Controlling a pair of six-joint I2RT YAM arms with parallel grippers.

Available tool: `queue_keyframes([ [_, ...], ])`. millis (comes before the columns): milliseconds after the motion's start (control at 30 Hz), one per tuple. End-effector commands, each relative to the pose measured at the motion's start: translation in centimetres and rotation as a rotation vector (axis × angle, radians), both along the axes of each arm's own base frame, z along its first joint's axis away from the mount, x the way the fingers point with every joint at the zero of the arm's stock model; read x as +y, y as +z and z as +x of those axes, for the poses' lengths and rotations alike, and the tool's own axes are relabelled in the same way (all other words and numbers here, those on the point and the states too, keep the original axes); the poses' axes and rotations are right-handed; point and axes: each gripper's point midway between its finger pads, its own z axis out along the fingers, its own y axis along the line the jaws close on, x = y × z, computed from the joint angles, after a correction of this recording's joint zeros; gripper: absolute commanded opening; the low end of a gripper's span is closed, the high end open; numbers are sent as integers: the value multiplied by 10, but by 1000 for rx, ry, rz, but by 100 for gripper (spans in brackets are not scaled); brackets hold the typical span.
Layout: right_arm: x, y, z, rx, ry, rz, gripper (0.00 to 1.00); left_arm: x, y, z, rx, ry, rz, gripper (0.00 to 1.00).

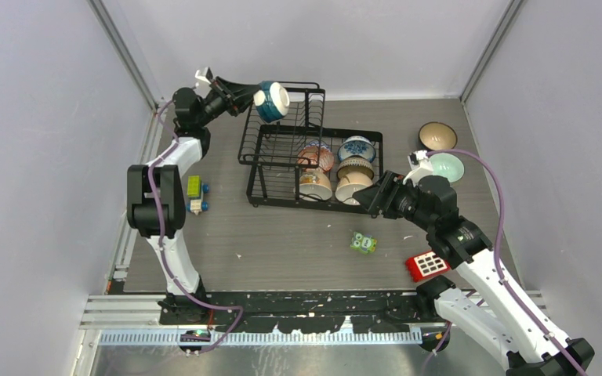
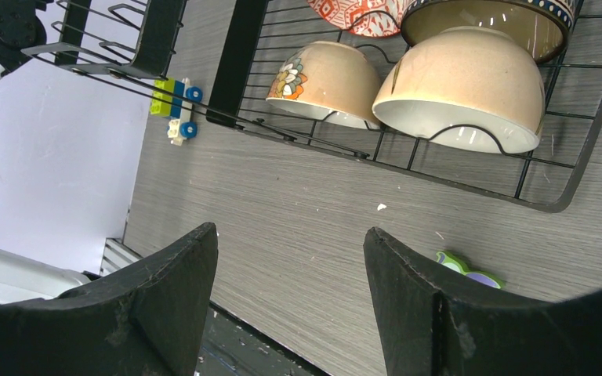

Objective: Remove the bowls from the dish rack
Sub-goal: Pick up the bowl from the dish rack.

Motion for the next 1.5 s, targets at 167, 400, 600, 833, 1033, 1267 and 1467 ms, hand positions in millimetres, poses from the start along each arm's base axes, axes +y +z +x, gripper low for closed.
queue_keyframes([
  [167,-1,17,4,-55,-9,3,73,-10,29,-1,-113,-21,-26,0],
  [400,-2,19,3,-60,-7,3,73,-17,44,-4,-145,-29,-36,0],
  [600,-3,19,1,-63,-9,1,73,-21,53,-6,-163,-35,-42,0],
  [833,-5,21,-1,-68,-12,1,73,-27,58,-9,-182,-45,-53,0],
  [1033,-7,21,-3,-68,-14,-1,72,-32,68,-11,-212,-65,-87,0],
  [1267,-7,22,-5,-71,-15,2,72,-39,80,-16,-239,-81,-107,0],
  [1467,-8,23,-6,-72,-15,3,73,-43,91,-20,-259,-85,-116,0],
])
